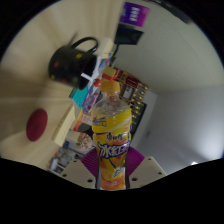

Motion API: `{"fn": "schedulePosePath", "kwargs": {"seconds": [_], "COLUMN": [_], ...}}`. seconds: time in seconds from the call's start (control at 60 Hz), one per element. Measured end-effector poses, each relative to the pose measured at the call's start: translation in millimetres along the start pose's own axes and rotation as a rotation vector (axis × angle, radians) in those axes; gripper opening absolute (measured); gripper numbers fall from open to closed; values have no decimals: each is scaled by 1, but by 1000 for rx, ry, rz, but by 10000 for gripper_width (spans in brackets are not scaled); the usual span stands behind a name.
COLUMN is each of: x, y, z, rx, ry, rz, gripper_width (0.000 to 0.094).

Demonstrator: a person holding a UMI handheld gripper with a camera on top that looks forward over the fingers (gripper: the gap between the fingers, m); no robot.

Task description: Pour water

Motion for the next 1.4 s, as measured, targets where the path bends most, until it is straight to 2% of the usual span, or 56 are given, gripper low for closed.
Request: {"fn": "schedulePosePath", "kwargs": {"seconds": [0.017,0.217,0.517,0.533,0.65,0.683,0.717,0.733,0.783,0.817,0.833,0.9,0.933,0.983,1.067,1.1,1.15,1.283,1.383,1.4], "x": [-14,-4,1,-5,-4,-11,-17,-13,-21,-19,-23,-11,-16,-12,-6,10,0,13,16,14], "y": [-19,-27,-34,-36,-42,-39,-40,-33,-31,-20,-16,8,10,21,42,60,52,75,92,91], "z": [10,-3,-6,10,-15,-6,-13,-10,-14,0,-7,5,-5,0,-2,16,-6,2,2,2], "rx": [16,-32,-42,-41,1,-6,29,17,65,50,90,128,202,229,327,298,353,360,411,390], "ry": [-15,-78,-120,-119,-54,-5,20,61,113,151,153,190,201,220,264,258,277,282,313,296], "rz": [40,339,393,376,17,-174,-365,-485,-817,-1066,-1165,-1590,-1720,-1876,-2003,-2035,-2007,-1961,-1933,-1936], "gripper_width": [329,331,329,330,328,328,327,327,329,327,327,328,328,329,329,330,329,330,344,332]}}
Point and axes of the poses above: the point between the fingertips, and its own axes, seen from behind it with the camera up: y to the left, x up, z backward, against the way the camera looks, the point moved 9 cm from there along z, backward, against the way the camera looks, and after that the axes turned 5 degrees about -x, right-handed, at the moved point
